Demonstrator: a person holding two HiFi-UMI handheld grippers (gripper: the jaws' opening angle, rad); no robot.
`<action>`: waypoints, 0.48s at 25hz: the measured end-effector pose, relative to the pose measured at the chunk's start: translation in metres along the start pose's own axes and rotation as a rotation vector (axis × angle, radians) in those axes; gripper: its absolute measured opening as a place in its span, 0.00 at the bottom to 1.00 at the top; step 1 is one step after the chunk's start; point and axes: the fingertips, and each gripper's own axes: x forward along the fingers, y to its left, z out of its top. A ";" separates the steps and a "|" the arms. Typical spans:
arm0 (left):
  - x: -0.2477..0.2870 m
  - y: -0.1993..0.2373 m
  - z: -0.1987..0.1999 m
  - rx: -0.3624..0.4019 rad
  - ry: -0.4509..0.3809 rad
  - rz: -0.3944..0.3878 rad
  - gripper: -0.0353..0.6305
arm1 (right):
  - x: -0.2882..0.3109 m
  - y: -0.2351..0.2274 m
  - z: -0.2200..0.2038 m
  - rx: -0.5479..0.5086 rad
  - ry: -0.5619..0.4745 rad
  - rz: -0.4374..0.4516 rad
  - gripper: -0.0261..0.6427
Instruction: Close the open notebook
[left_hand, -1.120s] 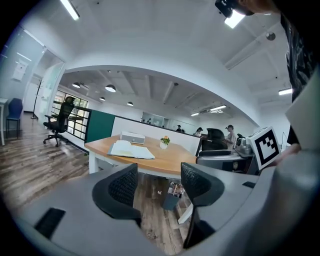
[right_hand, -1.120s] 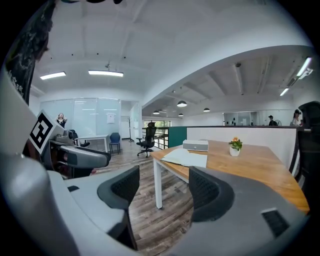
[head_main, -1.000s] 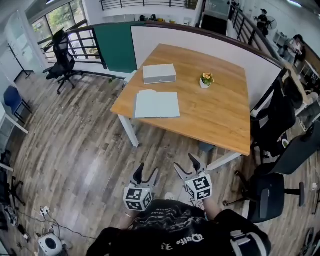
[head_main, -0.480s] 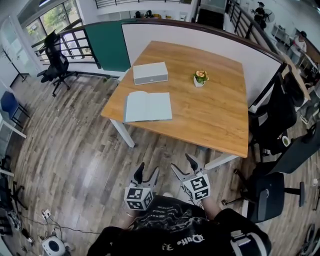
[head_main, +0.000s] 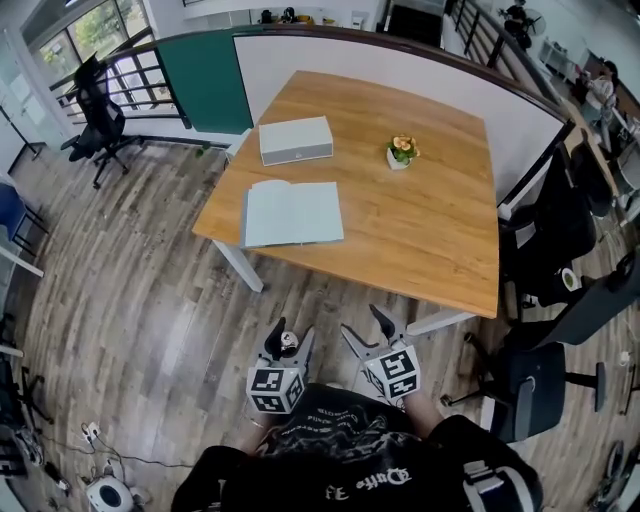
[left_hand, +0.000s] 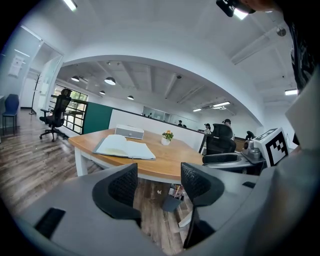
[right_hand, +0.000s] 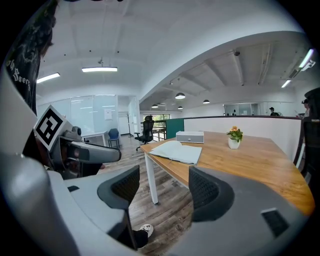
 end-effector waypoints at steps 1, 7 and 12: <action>0.005 0.006 0.003 -0.001 0.003 0.000 0.46 | 0.006 -0.002 0.003 0.001 0.002 -0.003 0.48; 0.041 0.046 0.022 0.008 0.025 -0.019 0.46 | 0.054 -0.014 0.018 0.026 0.016 -0.026 0.47; 0.071 0.086 0.045 0.012 0.035 -0.026 0.46 | 0.096 -0.025 0.038 0.036 0.022 -0.060 0.47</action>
